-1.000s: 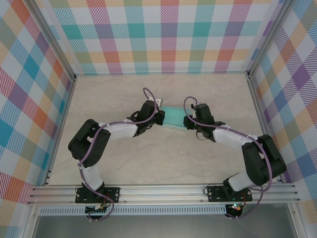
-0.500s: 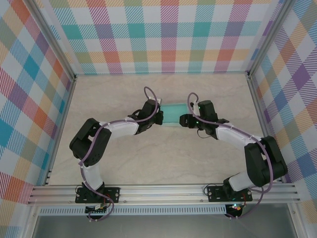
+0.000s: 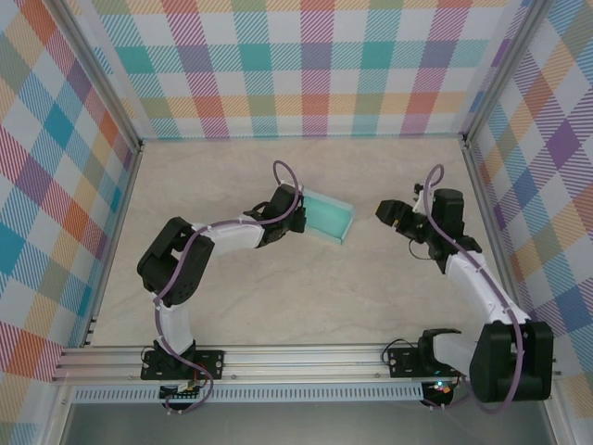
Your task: Fold the paper box
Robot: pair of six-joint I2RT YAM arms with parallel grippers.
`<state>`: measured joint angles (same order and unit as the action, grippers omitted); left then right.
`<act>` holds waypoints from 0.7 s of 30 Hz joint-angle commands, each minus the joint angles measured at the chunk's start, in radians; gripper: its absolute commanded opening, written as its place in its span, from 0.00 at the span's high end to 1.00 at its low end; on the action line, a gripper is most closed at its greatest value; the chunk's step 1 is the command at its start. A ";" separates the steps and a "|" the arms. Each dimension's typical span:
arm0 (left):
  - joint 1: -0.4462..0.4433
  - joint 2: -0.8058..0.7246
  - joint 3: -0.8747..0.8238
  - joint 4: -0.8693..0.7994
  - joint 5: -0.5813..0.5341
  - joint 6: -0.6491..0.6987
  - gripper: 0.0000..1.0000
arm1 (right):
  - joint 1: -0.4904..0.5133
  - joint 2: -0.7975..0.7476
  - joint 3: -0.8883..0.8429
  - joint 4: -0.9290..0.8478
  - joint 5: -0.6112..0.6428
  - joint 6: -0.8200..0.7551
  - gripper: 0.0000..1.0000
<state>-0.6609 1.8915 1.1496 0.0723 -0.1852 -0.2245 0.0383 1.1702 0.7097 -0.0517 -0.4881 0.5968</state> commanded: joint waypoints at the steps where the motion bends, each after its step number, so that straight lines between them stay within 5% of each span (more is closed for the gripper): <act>1: -0.013 0.006 0.015 -0.020 -0.012 -0.011 0.86 | -0.008 0.118 0.083 -0.007 -0.104 0.200 0.38; 6: -0.013 -0.045 -0.029 0.037 0.046 -0.009 0.78 | -0.006 0.240 0.145 0.035 -0.094 0.419 0.36; 12: -0.012 -0.210 -0.071 -0.042 0.022 0.029 0.64 | -0.006 0.329 0.231 -0.079 -0.085 0.449 0.34; 21: 0.058 -0.420 -0.063 -0.196 0.005 -0.042 0.19 | -0.005 0.419 0.345 -0.269 -0.079 0.405 0.32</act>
<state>-0.6403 1.4925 1.0618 -0.0288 -0.1856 -0.2375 0.0330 1.5631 0.9997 -0.2245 -0.5587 1.0126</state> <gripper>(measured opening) 0.790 0.676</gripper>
